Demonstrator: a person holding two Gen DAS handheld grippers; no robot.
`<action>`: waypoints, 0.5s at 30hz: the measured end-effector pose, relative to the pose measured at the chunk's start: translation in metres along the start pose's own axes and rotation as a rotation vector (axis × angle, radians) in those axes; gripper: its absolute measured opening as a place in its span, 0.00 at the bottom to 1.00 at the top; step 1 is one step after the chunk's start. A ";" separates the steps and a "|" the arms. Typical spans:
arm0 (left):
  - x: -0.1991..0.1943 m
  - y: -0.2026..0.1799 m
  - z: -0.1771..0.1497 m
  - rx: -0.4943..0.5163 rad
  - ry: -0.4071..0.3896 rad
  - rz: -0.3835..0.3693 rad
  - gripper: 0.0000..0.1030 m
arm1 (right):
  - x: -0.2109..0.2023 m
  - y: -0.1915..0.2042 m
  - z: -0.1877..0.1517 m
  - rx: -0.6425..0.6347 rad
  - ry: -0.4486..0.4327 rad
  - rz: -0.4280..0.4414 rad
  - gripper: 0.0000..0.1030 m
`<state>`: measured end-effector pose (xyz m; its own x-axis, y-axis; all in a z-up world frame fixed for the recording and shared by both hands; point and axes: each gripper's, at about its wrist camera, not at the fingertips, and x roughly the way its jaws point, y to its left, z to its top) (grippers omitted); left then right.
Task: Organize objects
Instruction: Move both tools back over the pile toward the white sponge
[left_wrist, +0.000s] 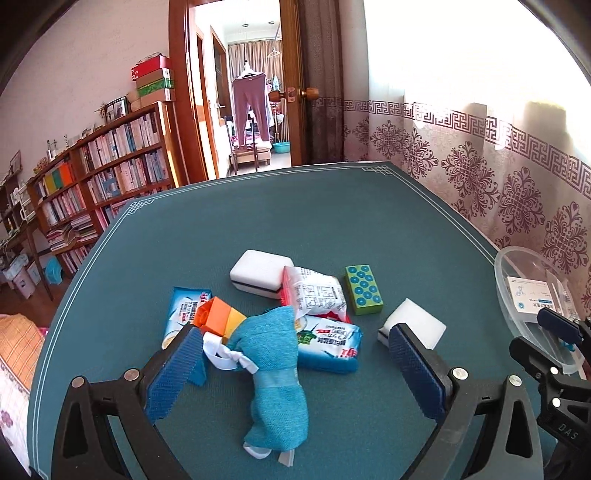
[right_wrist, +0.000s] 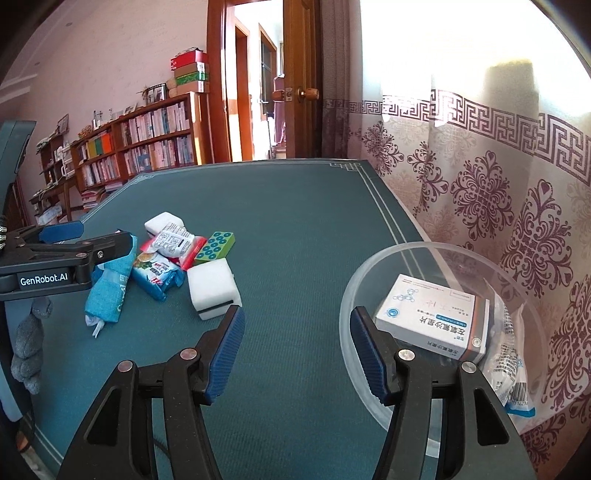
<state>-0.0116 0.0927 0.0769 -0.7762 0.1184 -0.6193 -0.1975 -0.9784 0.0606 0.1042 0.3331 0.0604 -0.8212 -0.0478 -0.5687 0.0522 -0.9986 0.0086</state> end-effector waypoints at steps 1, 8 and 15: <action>0.001 0.005 -0.002 -0.006 0.005 0.007 0.99 | 0.003 0.003 0.002 -0.002 0.004 0.011 0.63; 0.015 0.031 -0.021 -0.039 0.066 0.051 0.99 | 0.029 0.020 0.009 0.003 0.073 0.103 0.64; 0.022 0.041 -0.027 -0.072 0.100 0.040 0.99 | 0.052 0.032 0.012 0.012 0.124 0.142 0.64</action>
<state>-0.0211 0.0509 0.0446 -0.7185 0.0651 -0.6925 -0.1211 -0.9921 0.0324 0.0559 0.2979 0.0409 -0.7298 -0.1863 -0.6578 0.1555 -0.9822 0.1057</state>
